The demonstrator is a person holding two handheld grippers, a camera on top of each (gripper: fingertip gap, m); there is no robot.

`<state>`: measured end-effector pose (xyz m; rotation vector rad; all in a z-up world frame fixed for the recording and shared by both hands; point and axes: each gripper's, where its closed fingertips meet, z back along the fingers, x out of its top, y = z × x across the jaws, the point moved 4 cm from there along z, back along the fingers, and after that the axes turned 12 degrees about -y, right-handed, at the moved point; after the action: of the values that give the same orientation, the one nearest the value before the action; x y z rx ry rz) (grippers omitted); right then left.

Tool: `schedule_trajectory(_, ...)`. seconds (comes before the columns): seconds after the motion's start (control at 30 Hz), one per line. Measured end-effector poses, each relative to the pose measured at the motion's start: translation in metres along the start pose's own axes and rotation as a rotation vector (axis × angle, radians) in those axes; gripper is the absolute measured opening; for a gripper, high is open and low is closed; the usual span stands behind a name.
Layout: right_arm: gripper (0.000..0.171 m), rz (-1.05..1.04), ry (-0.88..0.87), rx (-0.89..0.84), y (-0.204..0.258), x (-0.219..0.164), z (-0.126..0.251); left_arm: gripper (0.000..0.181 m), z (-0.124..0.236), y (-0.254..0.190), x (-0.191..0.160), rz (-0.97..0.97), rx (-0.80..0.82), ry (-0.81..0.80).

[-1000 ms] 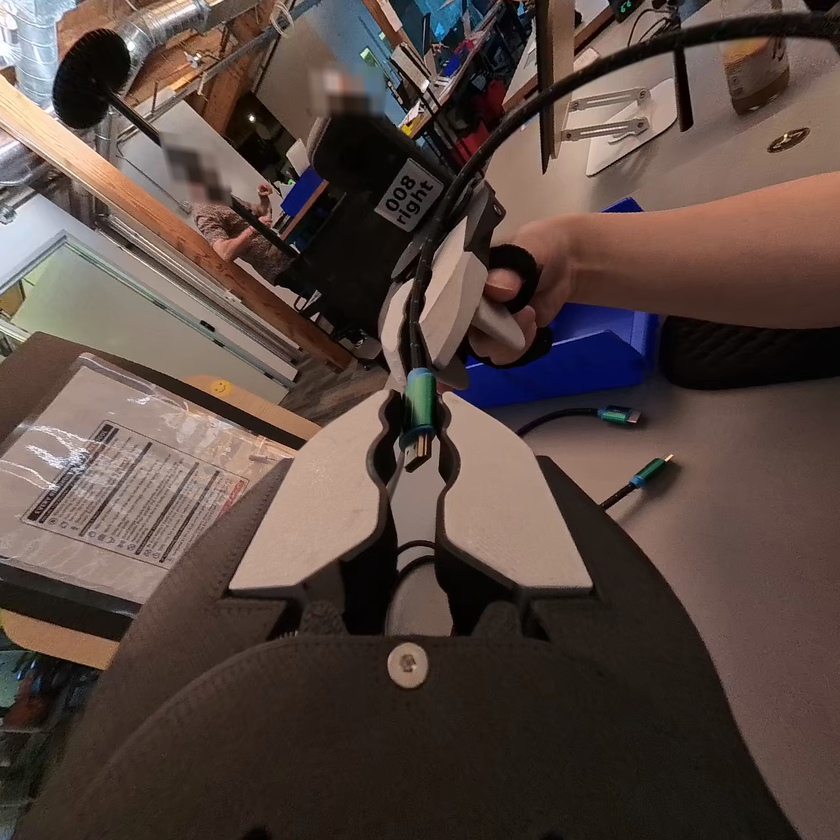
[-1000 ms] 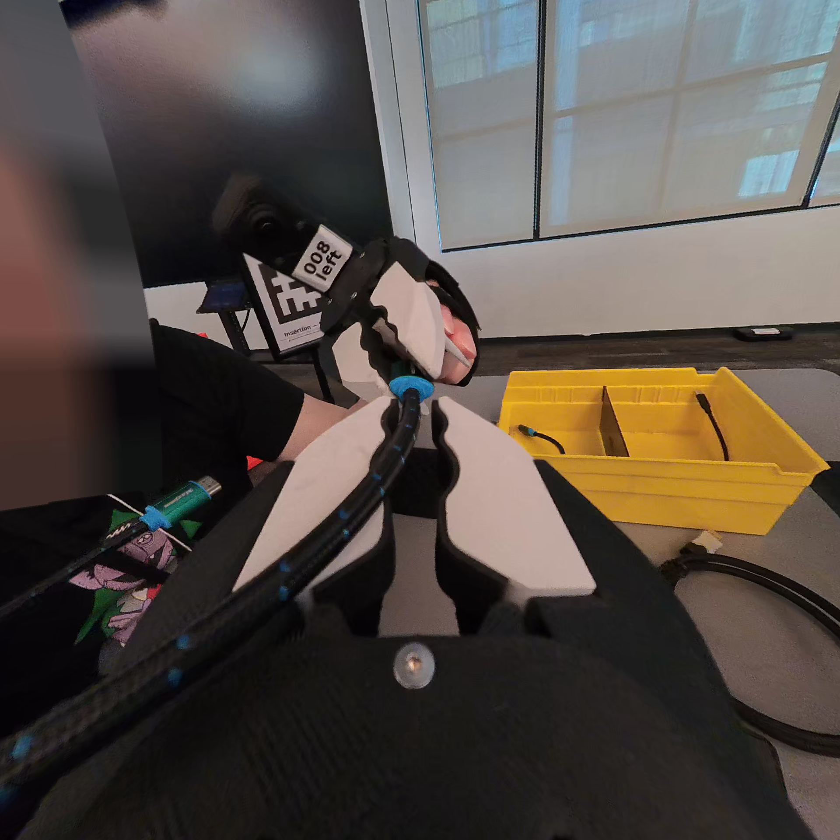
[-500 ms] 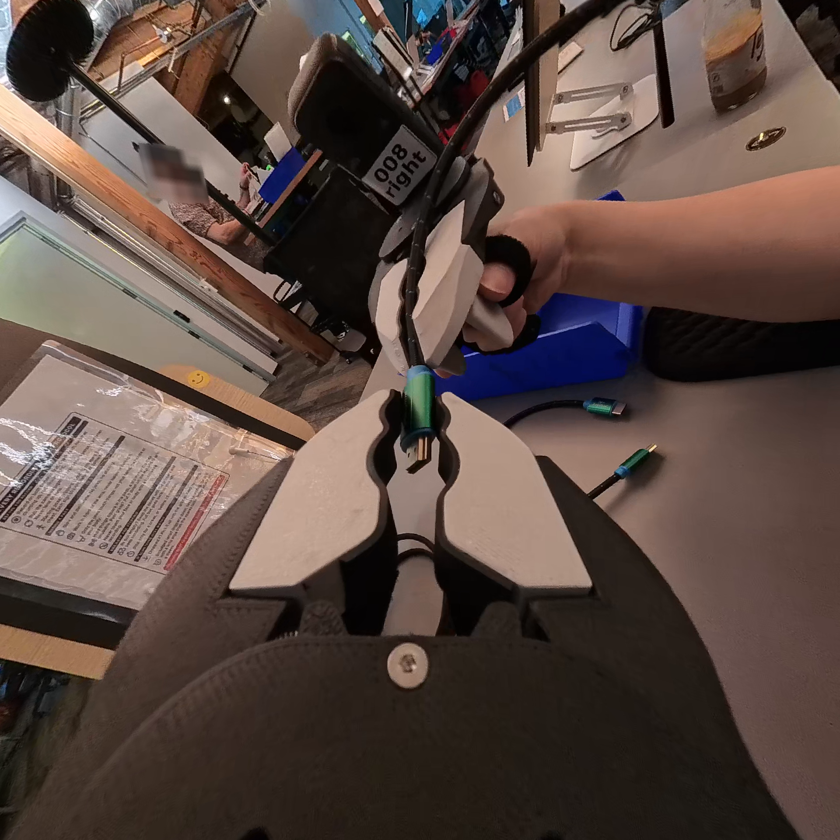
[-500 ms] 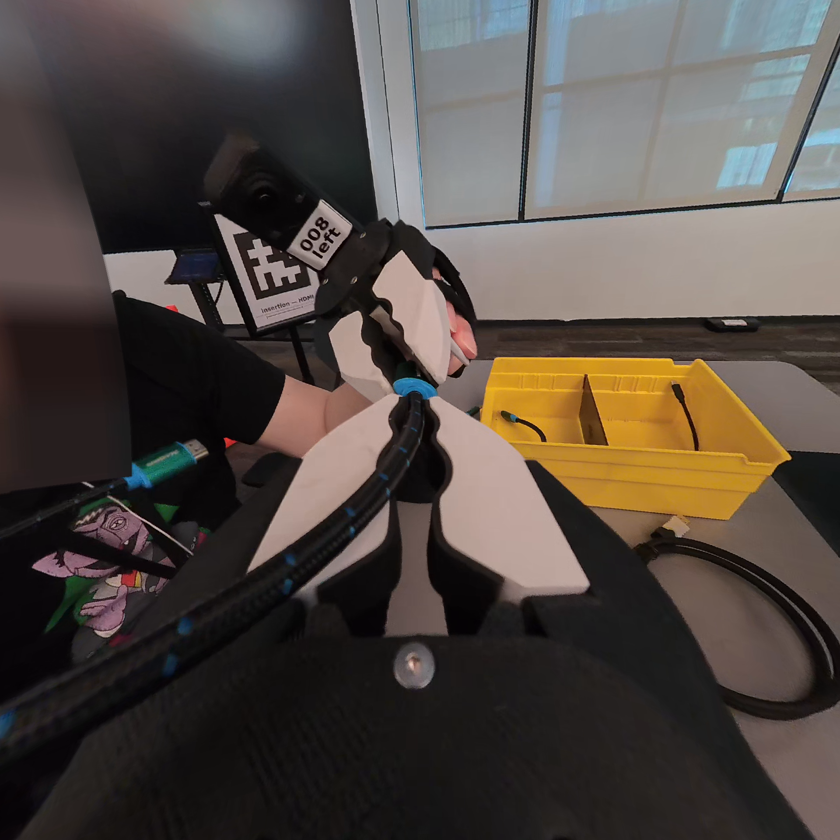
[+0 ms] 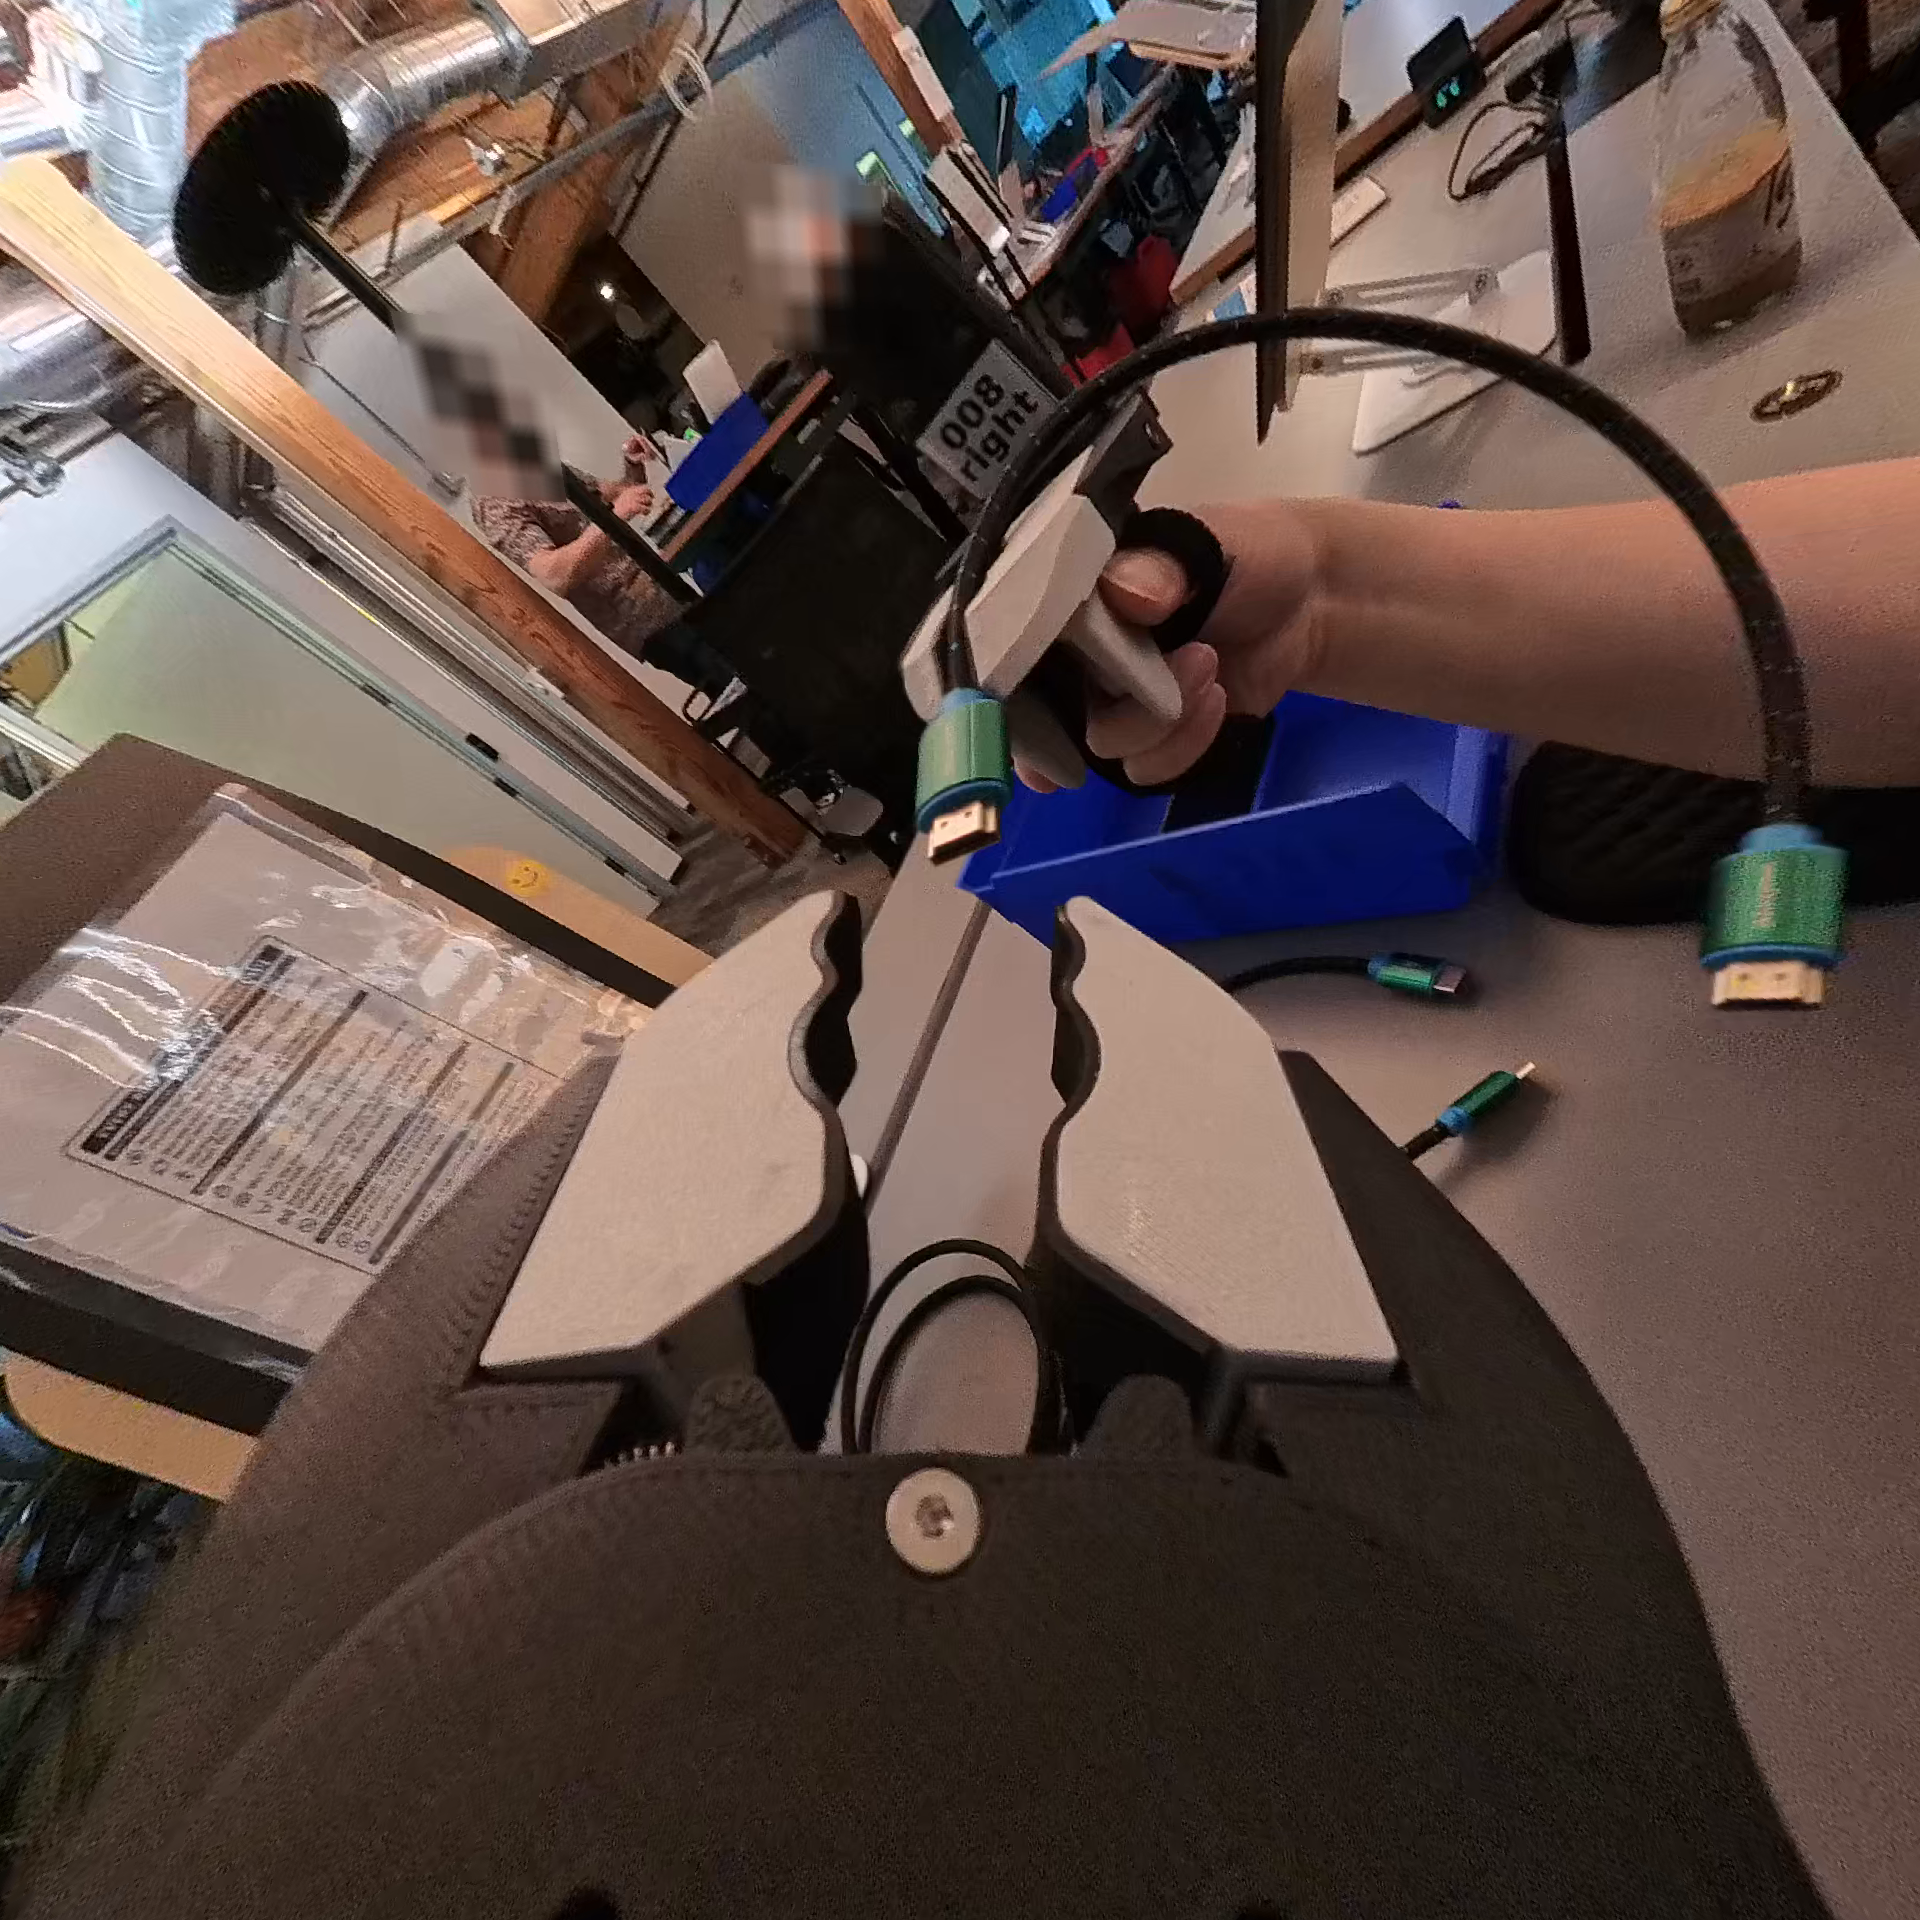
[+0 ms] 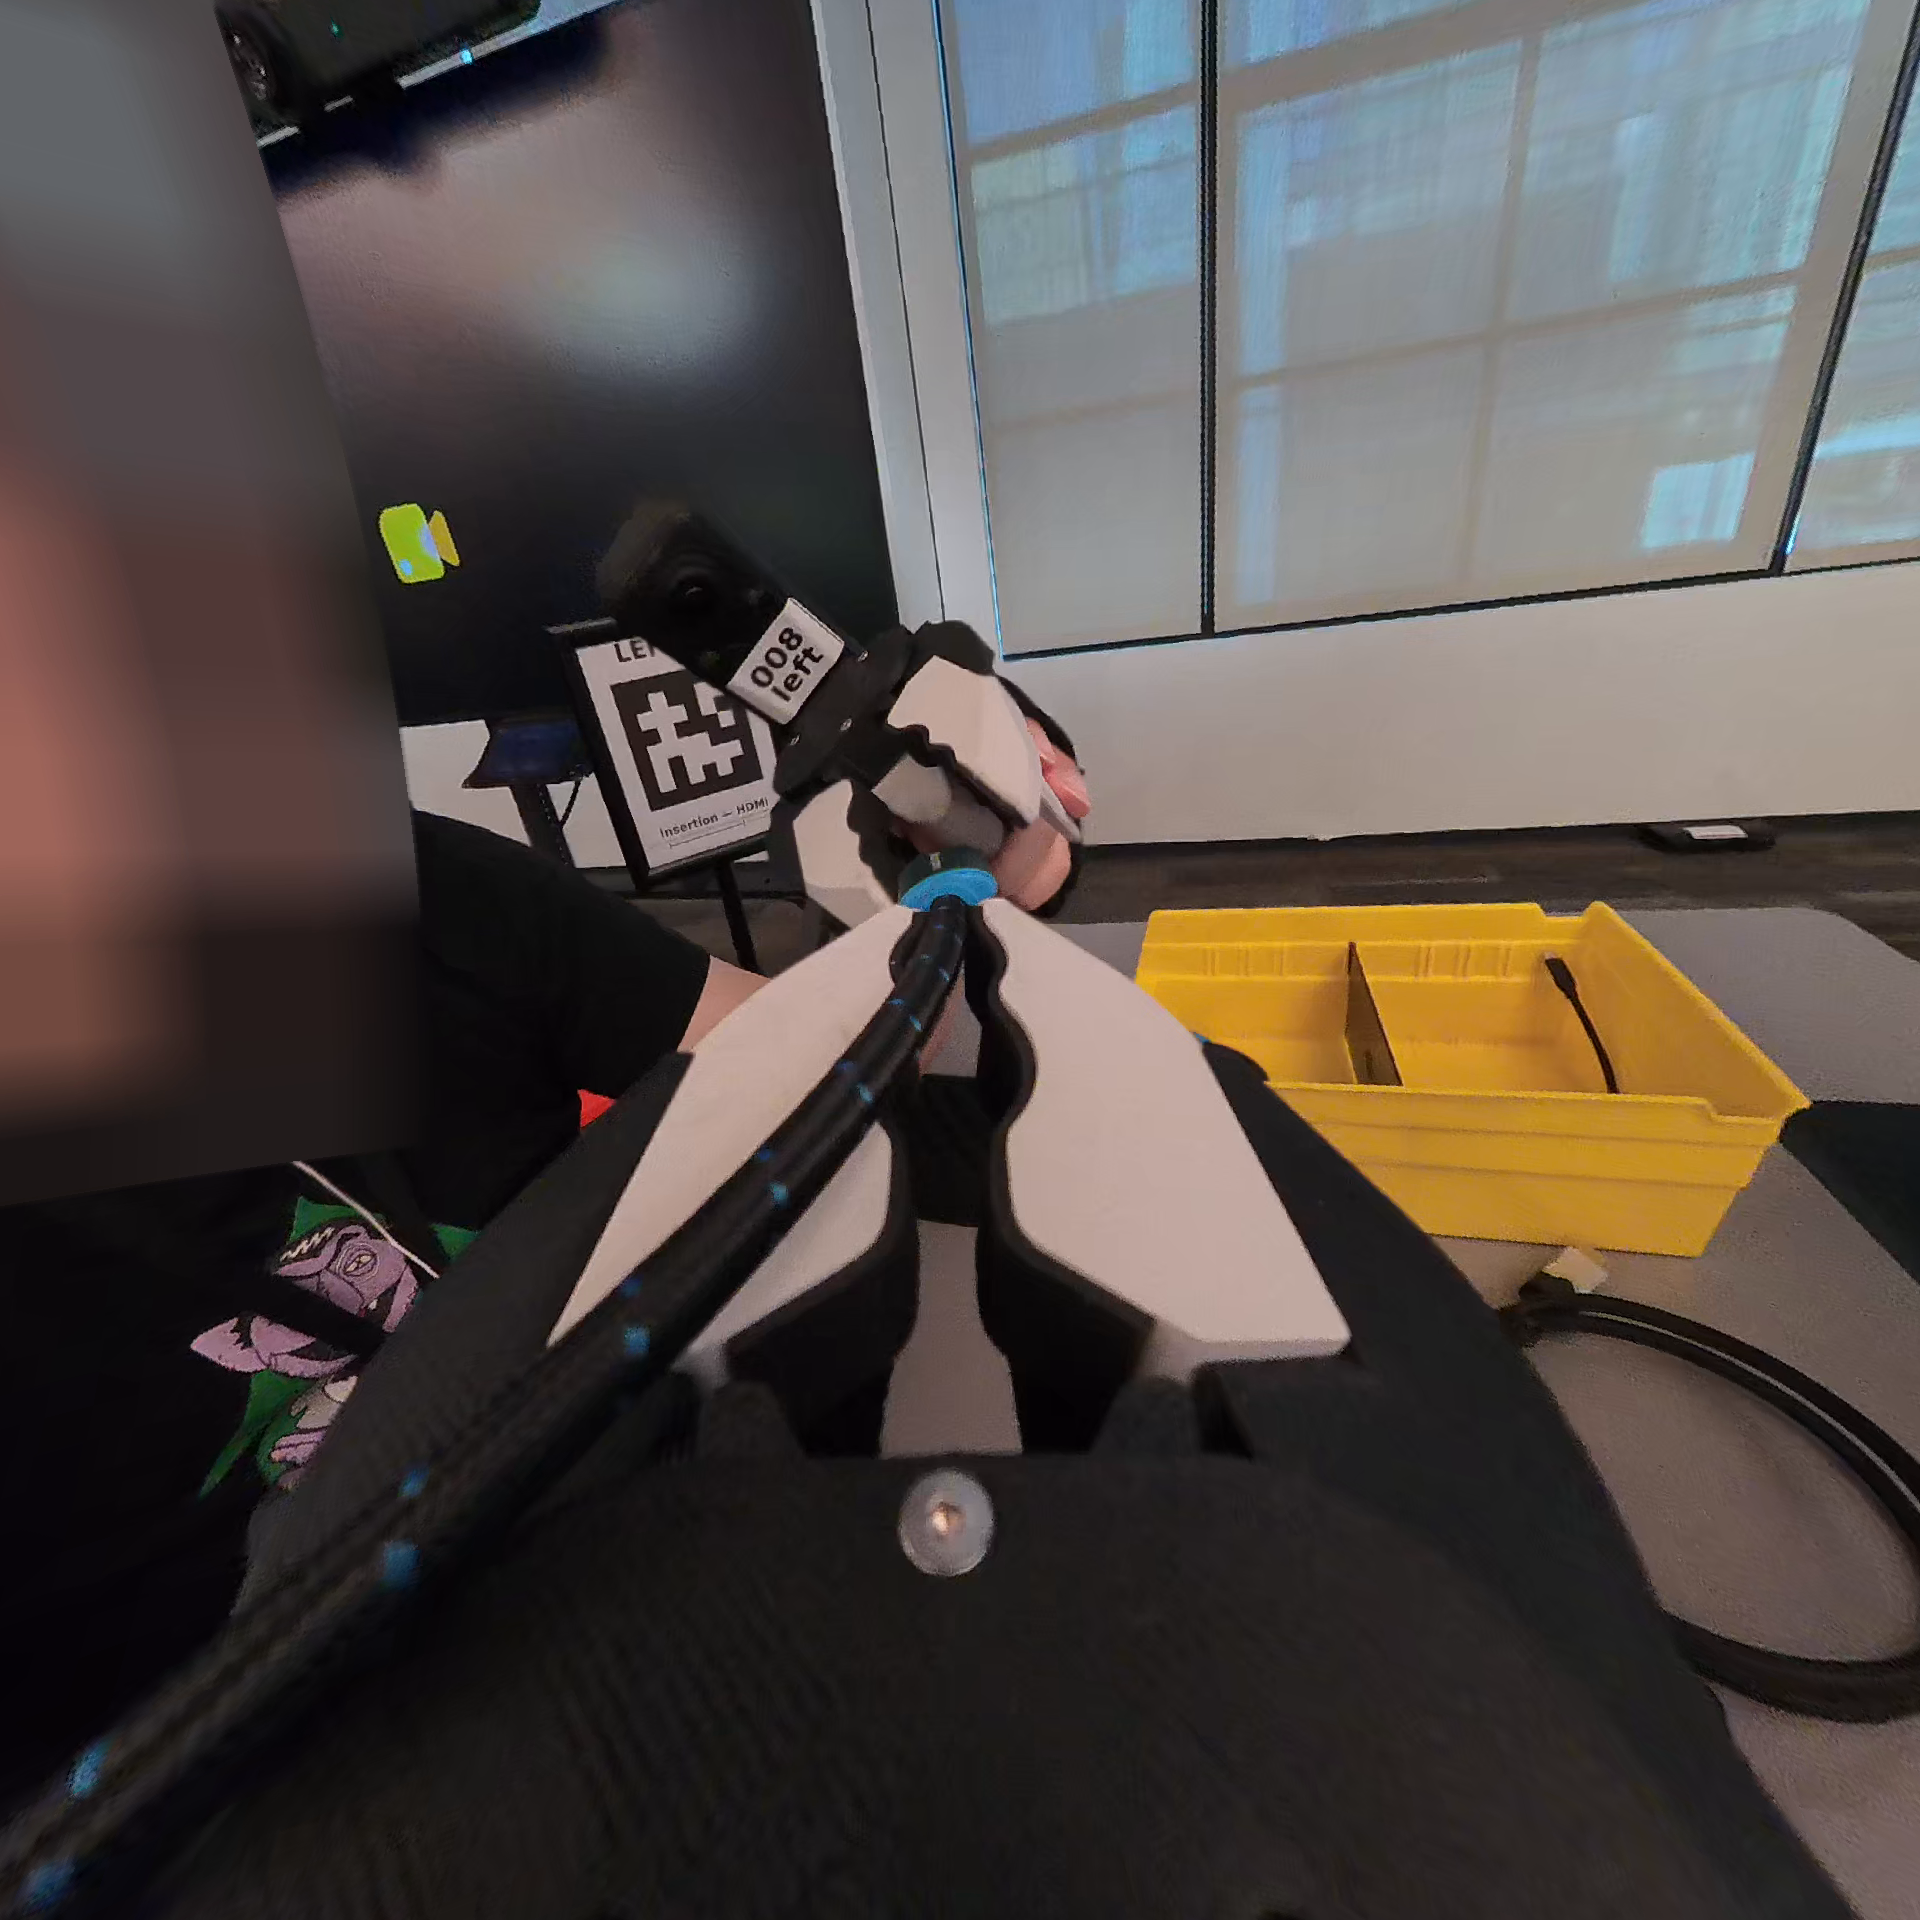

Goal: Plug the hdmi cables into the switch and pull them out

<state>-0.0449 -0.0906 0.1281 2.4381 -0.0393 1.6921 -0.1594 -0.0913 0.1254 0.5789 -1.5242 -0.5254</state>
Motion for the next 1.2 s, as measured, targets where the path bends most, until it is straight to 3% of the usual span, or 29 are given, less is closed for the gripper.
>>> schedule_trajectory(0.23,0.007,-0.033,0.012,0.024,0.001,-0.006,-0.009,0.037,-0.013,-0.003,0.001,-0.221,0.134,-0.006)
schedule_trajectory(0.37,0.007,-0.064,0.015,0.034,0.001,-0.010,-0.014,0.015,-0.021,-0.008,0.001,-0.298,0.157,-0.071)
schedule_trajectory(0.7,0.008,0.043,0.052,0.024,0.003,-0.012,-0.012,0.014,-0.020,-0.009,-0.005,-0.004,-0.010,-0.057)
schedule_trajectory(1.2,0.007,0.029,0.098,-0.016,-0.001,-0.015,-0.009,0.014,-0.022,-0.009,-0.012,0.013,-0.034,-0.021)
